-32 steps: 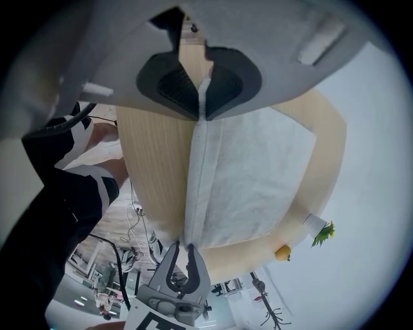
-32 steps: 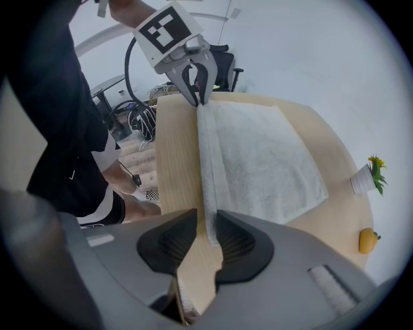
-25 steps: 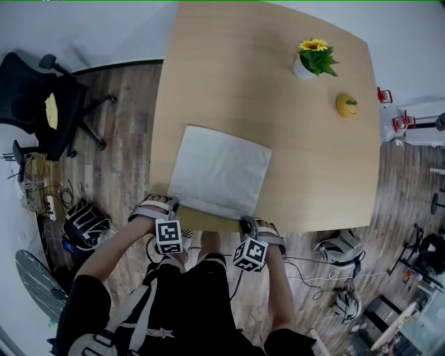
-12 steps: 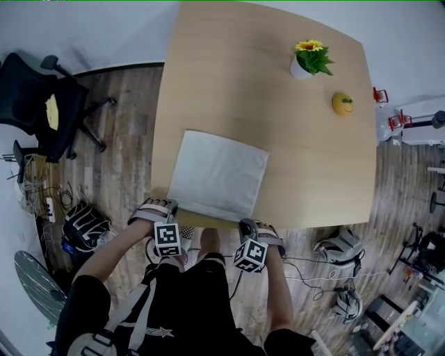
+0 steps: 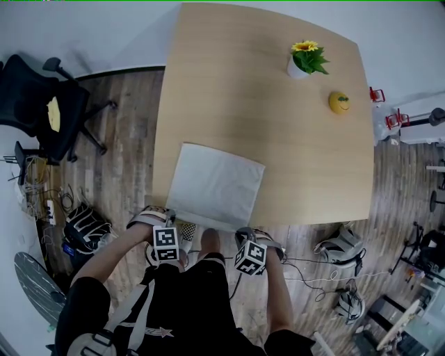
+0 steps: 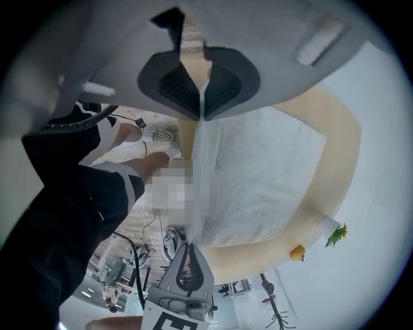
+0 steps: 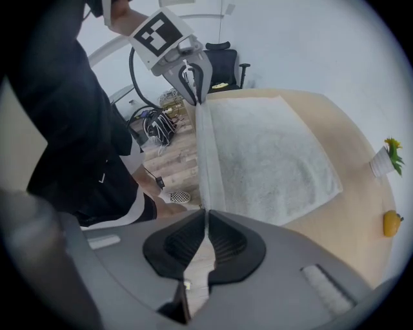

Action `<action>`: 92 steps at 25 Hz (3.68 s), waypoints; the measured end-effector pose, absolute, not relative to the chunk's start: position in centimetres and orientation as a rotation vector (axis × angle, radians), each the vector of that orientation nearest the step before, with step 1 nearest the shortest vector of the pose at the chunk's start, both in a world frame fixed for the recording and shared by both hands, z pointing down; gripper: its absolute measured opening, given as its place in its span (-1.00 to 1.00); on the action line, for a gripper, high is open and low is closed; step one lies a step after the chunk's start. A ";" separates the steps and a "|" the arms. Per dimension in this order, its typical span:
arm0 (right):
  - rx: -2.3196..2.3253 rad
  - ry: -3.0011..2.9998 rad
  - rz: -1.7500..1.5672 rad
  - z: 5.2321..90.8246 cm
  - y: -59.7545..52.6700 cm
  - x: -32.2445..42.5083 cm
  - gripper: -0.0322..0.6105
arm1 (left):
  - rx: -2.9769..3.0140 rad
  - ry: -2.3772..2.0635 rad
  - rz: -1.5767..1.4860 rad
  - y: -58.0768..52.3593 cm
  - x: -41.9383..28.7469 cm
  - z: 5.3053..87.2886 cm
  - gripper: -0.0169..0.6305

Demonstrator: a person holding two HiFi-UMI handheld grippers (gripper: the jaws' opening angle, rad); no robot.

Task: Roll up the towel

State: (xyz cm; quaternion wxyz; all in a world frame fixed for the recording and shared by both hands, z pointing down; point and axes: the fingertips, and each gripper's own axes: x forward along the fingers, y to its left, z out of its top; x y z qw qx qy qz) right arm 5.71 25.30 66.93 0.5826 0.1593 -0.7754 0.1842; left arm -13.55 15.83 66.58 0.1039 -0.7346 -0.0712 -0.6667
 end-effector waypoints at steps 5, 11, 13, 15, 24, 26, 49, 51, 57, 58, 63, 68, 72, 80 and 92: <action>0.356 -1.848 0.550 65.9 25.2 5.5 -0.83 | -2.233 -0.248 -2.031 15.7 -13.6 66.0 -0.84; 0.349 -1.853 0.576 65.4 24.3 5.9 -0.83 | -2.218 -0.286 -2.061 15.0 -13.3 65.7 -0.84; 0.343 -1.853 0.578 65.3 24.0 6.0 -0.83 | -2.220 -0.301 -2.073 14.9 -13.2 65.6 -0.84; 0.336 -1.852 0.589 65.2 23.7 6.2 -0.82 | -2.223 -0.311 -2.083 14.7 -13.1 65.7 -0.84; 0.362 -1.854 0.603 65.2 21.8 6.9 -0.82 | -2.212 -0.273 -2.074 12.7 -12.5 65.7 -0.84; 0.380 -1.848 0.597 65.4 21.3 7.1 -0.82 | -2.192 -0.256 -2.062 12.1 -12.3 65.9 -0.84; 0.467 -1.793 0.512 67.2 20.1 7.4 -0.81 | -2.161 -0.208 -2.045 10.6 -11.6 67.0 -0.76; 0.470 -1.788 0.504 67.2 20.1 7.5 -0.81 | -2.153 -0.219 -2.053 10.6 -11.5 67.1 -0.79; 0.487 -1.781 0.507 67.4 20.1 7.5 -0.81 | -2.181 -0.224 -2.057 10.6 -11.4 67.2 -0.80; 0.490 -1.779 0.509 67.4 20.1 7.5 -0.81 | -2.191 -0.220 -2.054 10.6 -11.4 67.2 -0.80; 0.493 -1.773 0.503 67.5 20.1 7.5 -0.81 | -2.206 -0.205 -2.034 10.5 -11.4 67.2 -0.80; 0.542 -1.755 0.462 67.3 19.8 7.7 -0.76 | -2.203 -0.146 -2.007 10.1 -11.4 67.0 -0.69; 0.648 -1.740 0.430 67.1 18.4 8.7 -0.35 | -2.219 -0.045 -1.988 8.8 -11.5 66.7 -0.41; 0.706 -1.727 0.410 66.9 18.0 9.4 -0.18 | -2.193 0.017 -1.948 8.2 -11.2 66.3 -0.23; 0.807 -1.723 0.290 63.6 18.4 9.2 -0.16 | -2.227 0.145 -1.821 8.2 -10.8 62.6 -0.22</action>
